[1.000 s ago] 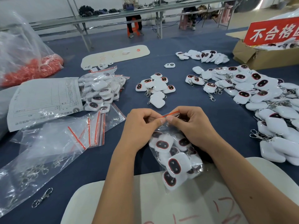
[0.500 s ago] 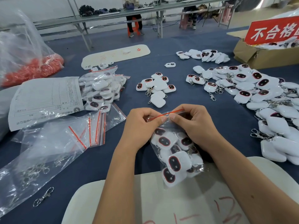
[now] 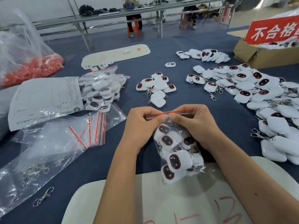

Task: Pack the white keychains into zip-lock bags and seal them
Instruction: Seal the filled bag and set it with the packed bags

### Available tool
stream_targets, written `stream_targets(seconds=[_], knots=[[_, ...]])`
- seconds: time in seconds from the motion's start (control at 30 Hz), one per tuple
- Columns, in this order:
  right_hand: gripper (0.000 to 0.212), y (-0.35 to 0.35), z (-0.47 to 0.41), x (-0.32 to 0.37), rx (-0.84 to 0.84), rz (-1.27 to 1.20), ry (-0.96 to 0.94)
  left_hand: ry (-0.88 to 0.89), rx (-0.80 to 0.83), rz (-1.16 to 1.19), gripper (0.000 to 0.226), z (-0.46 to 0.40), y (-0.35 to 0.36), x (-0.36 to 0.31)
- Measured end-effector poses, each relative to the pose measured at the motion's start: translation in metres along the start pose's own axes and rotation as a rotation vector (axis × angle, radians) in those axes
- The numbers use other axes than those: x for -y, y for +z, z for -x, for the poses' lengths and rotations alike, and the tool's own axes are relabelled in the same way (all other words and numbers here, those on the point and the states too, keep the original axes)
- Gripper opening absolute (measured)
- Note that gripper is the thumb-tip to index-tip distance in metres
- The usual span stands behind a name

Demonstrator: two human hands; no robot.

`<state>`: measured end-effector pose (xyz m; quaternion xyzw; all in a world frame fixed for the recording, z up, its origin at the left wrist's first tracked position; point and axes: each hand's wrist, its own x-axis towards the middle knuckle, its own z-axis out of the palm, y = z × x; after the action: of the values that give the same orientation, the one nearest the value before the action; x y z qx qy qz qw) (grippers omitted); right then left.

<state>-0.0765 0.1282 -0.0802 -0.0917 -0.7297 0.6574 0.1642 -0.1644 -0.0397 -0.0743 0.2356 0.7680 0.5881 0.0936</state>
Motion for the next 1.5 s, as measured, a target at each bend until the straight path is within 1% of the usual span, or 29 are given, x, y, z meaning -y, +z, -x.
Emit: stream_targets(seconds=[0.1, 0.17, 0.37, 0.47, 0.53, 0.7, 0.77, 0.83, 0.9, 0.93, 0.97, 1.0, 1.07, 1.13, 1.2, 1.33, 1.43, 1.5], knots=[[0.01, 0.001, 0.0, -0.001, -0.028, 0.007, -0.004, -0.091, -0.021, 0.068, 0.004, 0.0, -0.002, 0.003], [0.011, 0.002, 0.0, -0.001, -0.038, 0.014, -0.002, -0.12, -0.003, 0.094, 0.004, 0.0, -0.004, 0.003], [0.008, 0.0, 0.0, -0.002, -0.016, 0.059, -0.007, -0.078, -0.027, 0.039, 0.008, 0.0, -0.002, 0.001], [0.006, 0.001, 0.0, 0.0, 0.006, 0.08, -0.053, -0.017, -0.036, 0.039, 0.006, 0.0, -0.001, 0.001], [0.008, 0.002, 0.0, -0.001, -0.01, 0.106, -0.073, 0.0, -0.026, 0.043, 0.005, 0.0, -0.002, 0.001], [0.013, 0.002, 0.0, -0.004, -0.075, 0.088, -0.066, -0.098, -0.047, 0.117, 0.005, 0.001, -0.005, 0.005], [0.015, 0.002, 0.0, -0.005, -0.081, 0.087, -0.061, -0.097, -0.039, 0.122, 0.007, 0.0, -0.006, 0.004], [0.018, 0.004, 0.0, -0.006, -0.135, 0.178, -0.124, -0.065, -0.049, 0.085, 0.009, 0.0, -0.006, 0.003], [0.013, 0.008, 0.0, -0.006, -0.237, 0.439, -0.288, -0.03, -0.059, 0.044, 0.011, 0.0, -0.006, 0.003], [0.016, 0.009, 0.0, -0.006, -0.269, 0.583, -0.376, -0.014, -0.056, 0.03, 0.011, 0.0, -0.005, 0.004], [0.021, 0.01, 0.0, -0.006, -0.275, 0.671, -0.438, 0.001, -0.051, 0.019, 0.011, 0.0, -0.005, 0.003], [0.023, 0.01, -0.001, -0.006, -0.254, 0.697, -0.458, 0.014, -0.049, 0.011, 0.01, 0.0, -0.005, 0.003], [0.016, 0.008, -0.001, -0.006, -0.184, 0.636, -0.421, 0.019, -0.041, 0.01, 0.009, 0.001, -0.007, 0.003], [0.01, 0.006, -0.002, -0.007, -0.145, 0.573, -0.389, 0.001, 0.001, 0.04, 0.009, 0.002, -0.012, 0.005], [0.009, 0.006, -0.002, -0.007, -0.142, 0.562, -0.376, -0.008, 0.018, 0.056, 0.012, 0.002, -0.016, 0.008], [0.009, 0.006, -0.003, -0.006, -0.136, 0.564, -0.378, 0.018, -0.007, 0.039, 0.018, 0.001, -0.017, 0.009], [0.008, 0.007, -0.002, -0.005, -0.159, 0.638, -0.405, 0.069, 0.005, 0.001, 0.02, 0.0, -0.016, 0.009], [0.01, 0.009, -0.001, -0.004, -0.141, 0.689, -0.435, 0.111, 0.017, -0.008, 0.018, 0.001, -0.014, 0.009]])
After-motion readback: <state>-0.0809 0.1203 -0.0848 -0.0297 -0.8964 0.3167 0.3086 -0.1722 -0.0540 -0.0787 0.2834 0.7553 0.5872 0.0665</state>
